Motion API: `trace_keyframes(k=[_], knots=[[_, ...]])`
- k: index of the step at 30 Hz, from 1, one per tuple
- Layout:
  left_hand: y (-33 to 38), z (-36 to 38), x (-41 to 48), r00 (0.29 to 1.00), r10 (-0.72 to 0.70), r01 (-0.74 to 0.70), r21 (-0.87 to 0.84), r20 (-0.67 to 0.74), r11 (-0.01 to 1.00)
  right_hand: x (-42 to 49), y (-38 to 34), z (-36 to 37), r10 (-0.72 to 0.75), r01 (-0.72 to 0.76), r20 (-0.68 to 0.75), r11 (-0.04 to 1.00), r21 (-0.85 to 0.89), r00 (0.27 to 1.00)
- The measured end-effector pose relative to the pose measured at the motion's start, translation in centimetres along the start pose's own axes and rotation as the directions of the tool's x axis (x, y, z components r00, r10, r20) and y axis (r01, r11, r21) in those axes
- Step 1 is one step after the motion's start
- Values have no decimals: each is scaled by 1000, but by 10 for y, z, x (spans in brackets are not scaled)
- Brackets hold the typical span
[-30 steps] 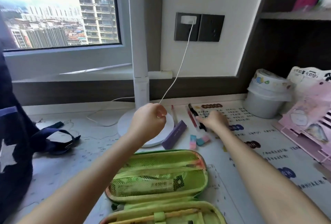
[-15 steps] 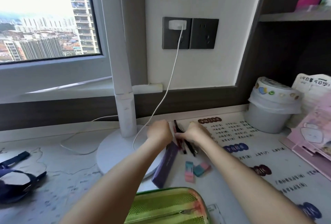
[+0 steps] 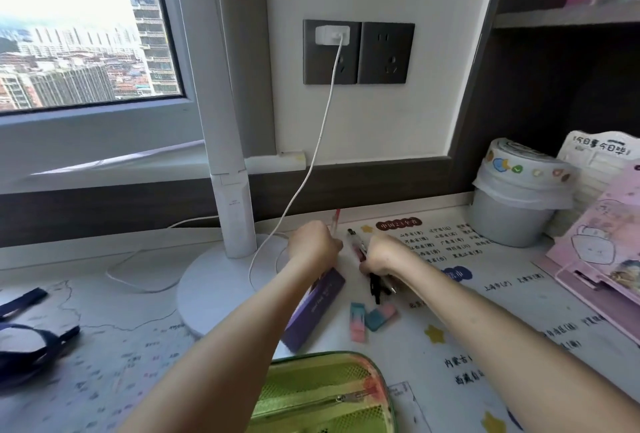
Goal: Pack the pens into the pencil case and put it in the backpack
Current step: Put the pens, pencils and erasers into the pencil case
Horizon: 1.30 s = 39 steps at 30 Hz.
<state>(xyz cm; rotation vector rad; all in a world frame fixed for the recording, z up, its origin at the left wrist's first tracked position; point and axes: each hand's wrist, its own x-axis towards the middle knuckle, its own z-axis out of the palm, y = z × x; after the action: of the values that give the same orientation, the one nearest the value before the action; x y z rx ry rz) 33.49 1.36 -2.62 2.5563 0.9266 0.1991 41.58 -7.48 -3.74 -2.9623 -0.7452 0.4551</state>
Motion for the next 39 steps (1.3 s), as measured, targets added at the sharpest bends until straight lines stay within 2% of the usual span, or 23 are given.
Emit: trace_keyframes(k=[2, 4, 6, 10, 16, 20, 22, 25, 27, 33, 36, 39], knots=[[5, -8, -3, 999, 4, -9, -156, -37, 988, -3, 8, -2, -5, 5, 14, 999, -35, 1000], [9, -19, -12, 994, 48, -71, -233, -101, 970, -7, 14, -3, -10, 10, 9, 999, -43, 1000], [11, -33, -27, 985, 117, -147, -266, -125, 953, -12, 16, -1, 6, -6, -1, 999, -40, 1000], [0, -62, -70, 970, 231, -243, -261, -75, 934, -26, 13, 2, 28, -27, -101, 1000, 13, 995], [-42, -94, -139, 977, 207, -210, -329, -45, 921, -49, 13, 2, 78, -67, -169, 996, 66, 983], [-71, -114, -188, 976, 209, -214, -390, -57, 895, -78, 24, -18, 95, -14, -337, 972, 235, 937], [-86, -116, -216, 967, 247, -253, -351, -62, 902, -106, 28, -29, 2, 109, -351, 948, 298, 936], [-106, -99, -259, 941, 337, -331, -251, -18, 910, -166, 28, -32, -233, 345, -293, 837, 425, 927], [-117, -81, -280, 927, 374, -366, -248, -17, 897, -208, 28, -27, -337, 427, -269, 785, 448, 902], [-148, -48, -300, 906, 412, -421, -115, -99, 900, -278, 21, 5, -479, 526, -217, 788, 321, 850], [-149, -41, -301, 921, 370, -385, -135, -123, 913, -295, 15, 20, -522, 566, -227, 793, 227, 822], [-151, -44, -303, 953, 293, -303, -225, -75, 926, -308, 11, 28, -580, 614, -235, 782, 110, 780]])
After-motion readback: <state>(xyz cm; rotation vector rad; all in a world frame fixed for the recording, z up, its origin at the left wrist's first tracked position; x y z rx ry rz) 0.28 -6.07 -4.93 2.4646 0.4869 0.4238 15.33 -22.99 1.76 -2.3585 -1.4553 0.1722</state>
